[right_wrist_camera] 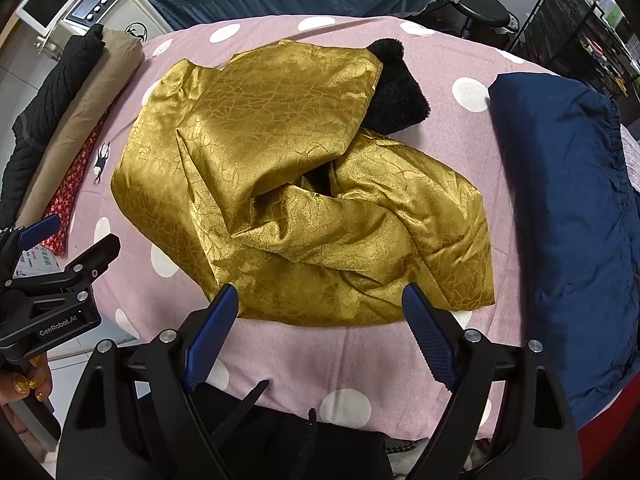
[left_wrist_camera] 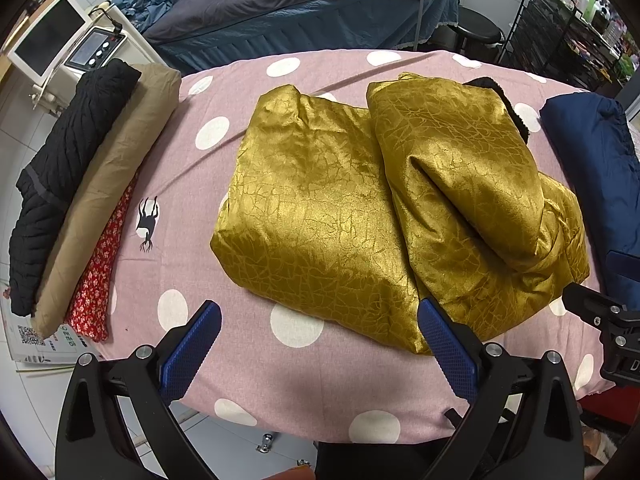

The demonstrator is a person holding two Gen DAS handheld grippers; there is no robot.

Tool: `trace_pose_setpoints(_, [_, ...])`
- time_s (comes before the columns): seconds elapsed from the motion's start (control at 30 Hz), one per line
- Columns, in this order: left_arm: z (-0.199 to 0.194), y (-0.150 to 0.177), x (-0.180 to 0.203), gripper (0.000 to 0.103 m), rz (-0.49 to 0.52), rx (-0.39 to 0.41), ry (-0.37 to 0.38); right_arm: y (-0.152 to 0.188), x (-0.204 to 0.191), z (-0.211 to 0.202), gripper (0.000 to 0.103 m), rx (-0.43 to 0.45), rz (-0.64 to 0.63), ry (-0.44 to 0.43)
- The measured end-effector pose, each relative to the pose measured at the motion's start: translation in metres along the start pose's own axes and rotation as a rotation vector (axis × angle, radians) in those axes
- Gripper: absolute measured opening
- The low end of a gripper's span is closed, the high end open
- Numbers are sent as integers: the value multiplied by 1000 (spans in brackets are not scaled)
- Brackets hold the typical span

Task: Fold large clothes

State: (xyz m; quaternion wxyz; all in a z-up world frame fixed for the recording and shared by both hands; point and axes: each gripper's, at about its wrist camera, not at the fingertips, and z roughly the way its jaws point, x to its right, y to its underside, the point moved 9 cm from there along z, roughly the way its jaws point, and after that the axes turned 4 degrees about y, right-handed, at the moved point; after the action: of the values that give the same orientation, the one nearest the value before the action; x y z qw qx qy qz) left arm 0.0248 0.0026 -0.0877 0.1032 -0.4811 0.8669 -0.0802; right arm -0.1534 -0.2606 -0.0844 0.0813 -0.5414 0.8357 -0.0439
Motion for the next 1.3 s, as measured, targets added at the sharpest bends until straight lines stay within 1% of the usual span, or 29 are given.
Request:
trace_pose_setpoints(0.3, [3,4,-1,96,4,-6,-1,0,0,1,83,-4,0,2])
trace_pose_setpoints(1.3, [4,3,-1,96,12,-15,-7,1,-2,4,83,-16,-10,9])
